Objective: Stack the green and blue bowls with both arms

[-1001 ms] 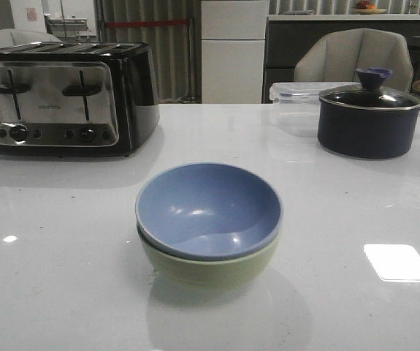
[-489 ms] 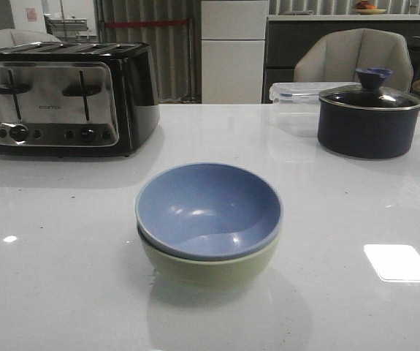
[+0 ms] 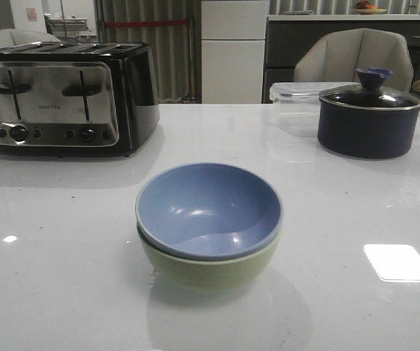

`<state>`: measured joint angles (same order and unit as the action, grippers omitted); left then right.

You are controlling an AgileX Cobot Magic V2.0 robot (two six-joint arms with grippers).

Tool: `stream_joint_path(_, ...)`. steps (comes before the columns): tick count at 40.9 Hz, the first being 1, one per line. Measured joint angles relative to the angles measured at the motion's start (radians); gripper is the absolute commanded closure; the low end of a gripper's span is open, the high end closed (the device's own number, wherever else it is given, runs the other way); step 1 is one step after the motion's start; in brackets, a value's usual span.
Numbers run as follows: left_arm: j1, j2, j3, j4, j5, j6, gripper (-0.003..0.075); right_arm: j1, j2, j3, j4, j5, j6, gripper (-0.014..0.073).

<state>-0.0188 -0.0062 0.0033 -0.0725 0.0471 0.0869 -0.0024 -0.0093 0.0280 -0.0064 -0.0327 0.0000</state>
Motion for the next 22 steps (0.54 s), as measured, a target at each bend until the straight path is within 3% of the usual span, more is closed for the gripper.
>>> stream_joint_path(22,0.0,0.0,0.0,0.0,0.0,0.0,0.0622,0.0,0.0,0.0,0.013,0.0,0.0,0.0558)
